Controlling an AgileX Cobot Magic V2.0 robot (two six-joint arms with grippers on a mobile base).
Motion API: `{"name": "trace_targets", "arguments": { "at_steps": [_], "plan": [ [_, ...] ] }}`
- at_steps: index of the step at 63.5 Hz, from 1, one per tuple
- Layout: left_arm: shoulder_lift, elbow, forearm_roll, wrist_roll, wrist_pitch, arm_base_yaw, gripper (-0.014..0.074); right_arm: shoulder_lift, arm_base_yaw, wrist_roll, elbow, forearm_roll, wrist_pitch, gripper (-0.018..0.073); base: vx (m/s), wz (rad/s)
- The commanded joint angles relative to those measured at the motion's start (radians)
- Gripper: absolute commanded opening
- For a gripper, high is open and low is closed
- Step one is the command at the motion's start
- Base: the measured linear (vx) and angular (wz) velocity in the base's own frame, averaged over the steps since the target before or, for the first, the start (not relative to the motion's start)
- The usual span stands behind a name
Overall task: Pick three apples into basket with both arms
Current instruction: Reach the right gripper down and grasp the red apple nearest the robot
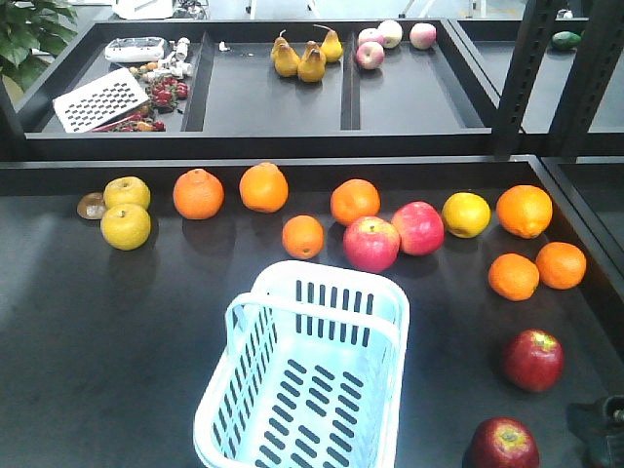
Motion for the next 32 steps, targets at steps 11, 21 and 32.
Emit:
{"name": "trace_targets", "arguments": {
  "at_steps": [11, 21, 32],
  "plan": [
    [-0.002, -0.025, 0.0, -0.007, -0.062, 0.0, 0.059, 0.1, -0.007, -0.016, -0.047, -0.002, -0.04, 0.0689, 0.0, 0.0],
    [-0.002, -0.025, 0.0, -0.007, -0.062, 0.0, 0.059, 0.25, -0.007, -0.059, -0.048, 0.0, -0.055, 0.0673, 0.0, 0.0],
    [-0.002, -0.025, 0.0, -0.007, -0.062, 0.0, 0.059, 0.417, -0.007, -0.065, -0.056, 0.002, -0.103, 0.0668, 0.0, 0.0]
  ]
}}
